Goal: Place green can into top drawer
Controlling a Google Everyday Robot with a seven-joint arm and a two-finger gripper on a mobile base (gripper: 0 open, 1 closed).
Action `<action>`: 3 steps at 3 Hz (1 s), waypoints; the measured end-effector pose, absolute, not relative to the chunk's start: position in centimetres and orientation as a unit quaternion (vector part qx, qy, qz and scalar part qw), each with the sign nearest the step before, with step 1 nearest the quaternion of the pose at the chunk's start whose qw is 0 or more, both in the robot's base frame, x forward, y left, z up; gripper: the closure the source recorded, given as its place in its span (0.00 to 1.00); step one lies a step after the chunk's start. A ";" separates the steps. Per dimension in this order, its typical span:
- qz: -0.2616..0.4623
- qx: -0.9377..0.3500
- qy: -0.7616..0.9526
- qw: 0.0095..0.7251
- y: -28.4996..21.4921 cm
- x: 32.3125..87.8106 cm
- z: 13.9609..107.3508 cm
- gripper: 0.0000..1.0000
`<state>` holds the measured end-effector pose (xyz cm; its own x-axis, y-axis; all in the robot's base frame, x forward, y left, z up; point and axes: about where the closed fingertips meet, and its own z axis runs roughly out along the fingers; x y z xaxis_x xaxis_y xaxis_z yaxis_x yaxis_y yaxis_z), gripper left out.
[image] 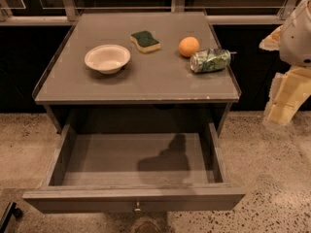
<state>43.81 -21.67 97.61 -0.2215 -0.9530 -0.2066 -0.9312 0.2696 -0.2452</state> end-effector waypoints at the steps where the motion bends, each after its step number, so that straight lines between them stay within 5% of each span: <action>1: -0.039 -0.602 0.780 0.167 -22.0 44.4 98.0 0.00; 3: -0.036 -0.574 0.794 0.197 -26.4 51.4 99.1 0.00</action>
Offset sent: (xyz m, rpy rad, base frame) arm 0.0844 -0.0583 0.0250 0.0489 -0.0868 -0.0757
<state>51.44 -26.38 99.11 -0.2629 -0.9261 -0.2707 -0.8975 0.3377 -0.2836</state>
